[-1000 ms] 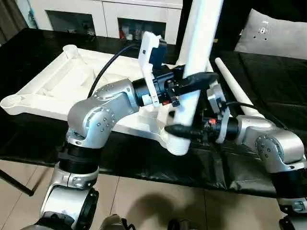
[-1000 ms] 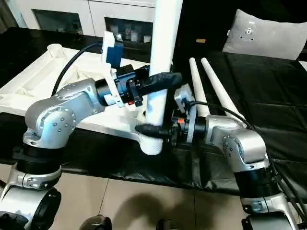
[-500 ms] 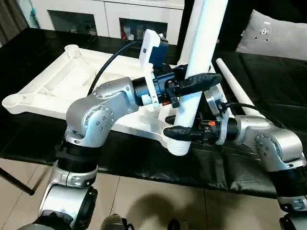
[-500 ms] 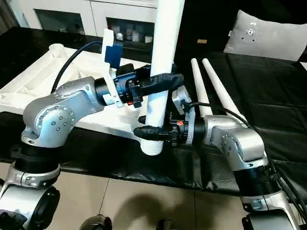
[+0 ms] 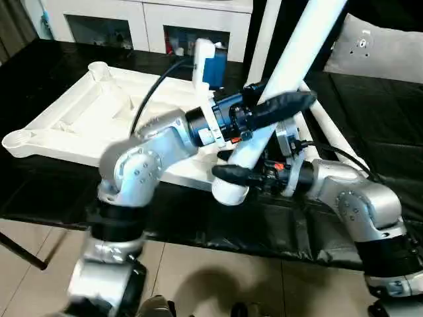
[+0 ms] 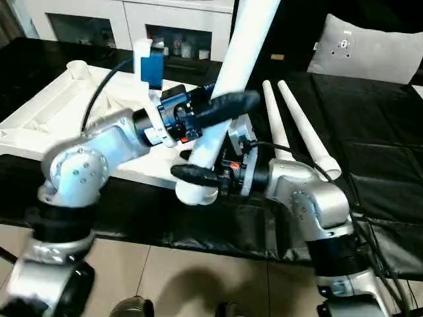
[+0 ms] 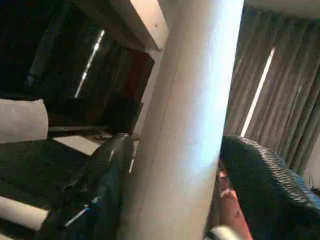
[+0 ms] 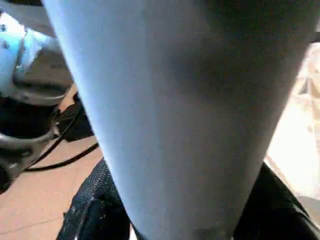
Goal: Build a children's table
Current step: Pick table leg, then insert table leg to table base
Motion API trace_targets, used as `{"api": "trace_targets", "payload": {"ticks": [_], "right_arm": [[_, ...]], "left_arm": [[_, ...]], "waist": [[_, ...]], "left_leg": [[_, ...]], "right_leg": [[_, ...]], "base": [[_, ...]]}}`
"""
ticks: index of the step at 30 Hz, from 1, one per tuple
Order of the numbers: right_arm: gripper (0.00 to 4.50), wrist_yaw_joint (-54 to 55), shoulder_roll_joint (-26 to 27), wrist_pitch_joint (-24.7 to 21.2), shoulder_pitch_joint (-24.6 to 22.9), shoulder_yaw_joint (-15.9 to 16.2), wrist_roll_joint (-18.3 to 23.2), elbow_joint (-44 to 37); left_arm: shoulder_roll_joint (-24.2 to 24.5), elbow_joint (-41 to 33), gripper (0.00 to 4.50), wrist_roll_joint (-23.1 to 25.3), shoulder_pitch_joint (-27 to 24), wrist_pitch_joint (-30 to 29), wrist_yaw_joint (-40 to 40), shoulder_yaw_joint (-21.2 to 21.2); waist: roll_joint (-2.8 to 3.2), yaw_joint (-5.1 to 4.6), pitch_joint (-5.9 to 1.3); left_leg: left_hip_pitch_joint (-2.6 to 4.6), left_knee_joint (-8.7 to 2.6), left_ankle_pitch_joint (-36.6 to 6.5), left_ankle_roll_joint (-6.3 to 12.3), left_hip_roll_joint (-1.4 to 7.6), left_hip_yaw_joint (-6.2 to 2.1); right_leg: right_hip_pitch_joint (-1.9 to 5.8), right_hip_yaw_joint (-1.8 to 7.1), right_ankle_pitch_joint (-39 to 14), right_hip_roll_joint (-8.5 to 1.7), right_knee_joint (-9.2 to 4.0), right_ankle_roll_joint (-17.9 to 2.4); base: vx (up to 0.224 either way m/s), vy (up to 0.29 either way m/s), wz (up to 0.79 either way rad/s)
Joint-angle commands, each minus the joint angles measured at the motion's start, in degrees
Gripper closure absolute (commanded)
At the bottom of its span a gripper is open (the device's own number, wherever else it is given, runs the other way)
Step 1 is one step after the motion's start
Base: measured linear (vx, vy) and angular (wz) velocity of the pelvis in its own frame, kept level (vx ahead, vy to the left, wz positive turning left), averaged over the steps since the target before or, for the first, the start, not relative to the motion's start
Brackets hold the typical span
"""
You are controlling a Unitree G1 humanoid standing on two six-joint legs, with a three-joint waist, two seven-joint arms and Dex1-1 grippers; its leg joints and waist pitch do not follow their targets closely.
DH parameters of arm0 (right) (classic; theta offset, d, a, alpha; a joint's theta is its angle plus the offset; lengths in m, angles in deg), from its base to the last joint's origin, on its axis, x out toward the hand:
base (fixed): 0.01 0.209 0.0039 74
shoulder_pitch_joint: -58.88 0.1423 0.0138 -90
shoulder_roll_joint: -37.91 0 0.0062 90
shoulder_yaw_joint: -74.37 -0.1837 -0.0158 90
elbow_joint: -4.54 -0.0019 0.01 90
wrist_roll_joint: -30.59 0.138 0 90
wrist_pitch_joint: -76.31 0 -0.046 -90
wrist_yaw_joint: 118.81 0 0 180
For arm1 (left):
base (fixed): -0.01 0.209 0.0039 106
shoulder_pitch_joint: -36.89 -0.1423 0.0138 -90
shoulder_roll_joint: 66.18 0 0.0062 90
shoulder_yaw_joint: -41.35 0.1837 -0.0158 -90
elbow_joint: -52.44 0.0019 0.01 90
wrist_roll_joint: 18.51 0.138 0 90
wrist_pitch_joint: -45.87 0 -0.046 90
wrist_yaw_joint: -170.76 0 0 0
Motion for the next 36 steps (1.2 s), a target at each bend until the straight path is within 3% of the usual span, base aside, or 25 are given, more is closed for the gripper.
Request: {"api": "trace_targets", "payload": {"ticks": [1, 6, 10, 11, 12, 14, 15, 16, 17, 18, 19, 20, 21, 23, 24, 28, 30, 33, 34, 36], "right_arm": [[2.51, 6.22, 1.88, -0.29, -0.07, -0.7, -2.35, 3.88], [2.51, 8.8, 3.33, 0.1, -0.08, -2.01, -2.21, 3.57], [2.51, 15.0, 4.62, 0.7, -1.44, -6.52, -1.85, 2.34], [2.51, 15.82, 4.75, 0.4, -1.7, -7.12, -1.77, 2.15], [2.51, 16.98, 4.95, 0.07, -2.25, -8.1, -1.5, 1.53], [2.57, 17.43, 5.04, 0.04, -2.44, -8.44, -1.43, 1.31], [2.59, 21.3, 5.29, 0.91, -3.39, -10.61, -2.31, 0.24], [2.59, 22.41, 5.3, 1.24, -3.58, -11.11, -2.72, 0.07], [2.6, 23.41, 5.16, 1.69, -3.83, -11.53, -3.3, -0.13], [2.6, 23.41, 5.16, 1.69, -3.83, -11.53, -3.3, -0.13], [2.6, 24.4, 4.92, 1.7, -4.06, -11.74, -3.83, -0.22], [2.6, 24.4, 4.92, 1.7, -4.06, -11.74, -3.83, -0.22], [2.6, 26.41, 4.23, 1.4, -4.54, -11.75, -5.36, -0.31], [2.6, 29.23, 3.35, 0.62, -5.56, -12.03, -7.14, -0.79], [2.6, 29.5, 3.2, 0.38, -5.73, -12.1, -7.28, -0.99], [2.6, 29.27, 2.45, -0.4, -6.6, -11.3, -7.63, -2.64], [2.6, 29.18, 2.23, -0.26, -6.91, -10.67, -8.16, -3.2], [2.6, 28.92, 1.83, 0.84, -8.0, -9.32, -9.26, -4.92], [2.6, 28.92, 1.83, 0.84, -8.0, -9.32, -9.26, -4.92], [2.6, 27.79, 1.06, 1.32, -9.45, -8.41, -8.91, -6.55]], "left_arm": [[-4.4, -4.2, 1.01, -3.09, 1.03, 0.57, -0.95, 4.14], [-6.29, -2.86, 0.57, -3.02, 1.66, 2.87, 1.93, 0.84], [-6.47, 1.75, 0.18, -9.82, 4.56, 6.77, 7.68, -12.21], [-5.93, 2.52, 0.18, -10.18, 4.68, 7.16, 7.97, -13.5], [-4.59, 3.66, 0.18, -9.88, 4.51, 7.54, 7.7, -14.69], [-4.03, 4.05, 0.15, -9.53, 4.4, 7.71, 7.48, -14.9], [2.58, 7.38, 0.15, -0.84, 2.53, 9.92, 2.69, -11.35], [4.42, 8.27, 0.15, 1.86, 1.96, 10.67, 1.26, -10.01], [6.55, 9.1, 0.15, 5.32, 1.21, 11.84, -0.4, -7.97], [6.55, 9.1, 0.15, 5.32, 1.21, 11.84, -0.4, -7.97], [8.92, 9.71, 0.15, 9.07, 0.25, 13.46, -2.6, -5.02], [8.92, 9.71, 0.15, 9.07, 0.25, 13.46, -2.6, -5.02], [12.88, 11.32, 0.15, 14.52, -1.24, 17.39, -6.06, 0.4], [20.07, 15.69, 0.15, 22.74, -3.45, 24.63, -14.44, 10.21], [21.34, 16.73, 0.33, 24.12, -3.53, 25.95, -16.04, 11.95], [24.02, 22.32, 0.53, 28.34, -3.01, 31.54, -23.17, 16.34], [25.16, 24.6, 0.76, 30.79, -2.38, 33.66, -25.63, 18.46], [25.97, 31.68, 0.95, 36.83, -0.22, 39.52, -28.82, 21.53], [25.97, 31.68, 1.04, 36.83, -0.22, 39.52, -28.82, 21.53], [25.59, 40.33, 1.23, 40.16, 3.09, 46.13, -28.94, 24.02]], "waist": [[-0.28, 0.02, -5.19], [-0.27, -0.05, -5.12], [-0.2, -0.17, -4.88], [-0.25, -0.16, -4.82], [0.23, -0.13, -4.67], [-0.09, -0.39, -4.69], [0.44, -0.43, -4.69], [0.34, -0.46, -4.51], [0.55, -0.82, -4.63], [0.66, -0.82, -4.72], [0.78, -0.66, -4.84], [0.83, -0.72, -4.83], [1.07, -0.65, -4.93], [0.88, -0.61, -4.72], [0.81, -0.64, -4.63], [1.02, -0.78, -4.95], [1.05, -0.76, -4.8], [0.97, -0.77, -4.53], [1.07, -0.75, -4.54], [1.07, -0.69, -4.54]], "left_leg": [[0.75, -3.56, -11.0, 0.65, 1.07, -0.14], [0.81, -3.65, -11.43, 0.67, 1.0, -0.18], [0.71, -3.51, -11.5, 0.27, 0.6, -0.02], [0.84, -3.58, -12.12, 0.05, 0.54, -0.17], [0.85, -3.66, -12.44, 0.07, 0.51, -0.21], [0.89, -3.73, -12.77, 0.42, 0.45, -0.14], [0.73, -3.81, -11.91, 0.44, 0.46, -0.25], [0.85, -4.11, -11.99, 0.81, 0.43, -0.39], [1.2, -4.34, -12.54, 0.27, 0.49, -0.44], [1.33, -4.24, -12.47, -0.37, 0.56, -0.38], [1.17, -4.31, -11.57, -0.52, 0.75, -0.54], [1.3, -4.39, -11.59, -0.62, 0.91, -0.47], [1.37, -4.33, -11.23, -0.73, 1.04, -0.42], [1.42, -4.81, -10.87, -0.57, 1.01, -0.53], [1.33, -4.81, -10.84, -0.57, 0.87, -0.47], [1.27, -4.75, -9.9, -1.35, 1.05, -0.23], [1.41, -4.78, -11.11, -1.41, 1.14, -0.18], [1.47, -4.91, -13.22, -1.49, 0.96, -0.21], [1.62, -4.91, -13.57, -1.84, 1.06, -0.22], [1.68, -4.9, -14.43, -1.91, 1.02, -0.23]], "right_leg": [[3.4, 2.22, -20.63, -3.79, -5.08, -7.43], [3.48, 2.21, -20.97, -3.67, -5.19, -6.8], [3.35, 2.2, -21.49, -3.61, -5.35, -7.07], [3.35, 2.0, -22.03, -3.46, -5.43, -6.84], [3.29, 2.03, -22.18, -3.4, -5.42, -6.51], [3.34, 1.97, -22.72, -3.18, -5.59, -5.14], [3.4, 2.01, -21.86, -3.22, -5.47, -4.77], [2.95, 2.0, -23.34, -3.15, -6.15, -3.33], [2.91, 2.08, -24.55, -2.94, -5.79, -1.53], [2.94, 2.16, -24.08, -3.09, -5.69, -1.31], [3.13, 2.19, -22.02, -3.37, -5.56, -2.56], [2.95, 2.27, -21.11, -3.3, -5.43, -3.13], [2.96, 2.34, -18.18, -3.36, -4.95, -4.93], [2.97, 2.55, -17.05, -3.37, -4.93, -4.63], [3.06, 2.62, -17.25, -3.37, -5.03, -4.34], [3.34, 2.85, -12.72, -3.72, -4.22, -7.38], [3.26, 2.86, -13.34, -3.9, -4.36, -8.39], [3.23, 2.89, -17.36, -3.95, -5.0, -7.17], [3.14, 2.9, -17.93, -4.04, -4.91, -7.0], [3.08, 2.9, -19.11, -4.05, -5.2, -6.85]], "base": [[0.0, 0.0, 0.0], [0.0, 0.0, 0.0], [0.0, 0.0, 0.0], [0.0, 0.0, 0.0], [0.0, 0.0, 0.0], [0.0, 0.0, 0.0], [0.0, 0.0, 0.0], [0.0, 0.0, 0.0], [0.0, 0.0, 0.0], [0.0, 0.0, 0.0], [0.0, 0.0, 0.0], [0.0, 0.0, 0.0], [0.0, 0.0, 0.0], [0.0, 0.0, 0.0], [0.0, 0.0, 0.0], [0.0, 0.0, 0.0], [0.0, 0.0, 0.0], [0.0, 0.0, 0.0], [0.0, 0.0, 0.0], [0.0, 0.0, 0.0]]}}
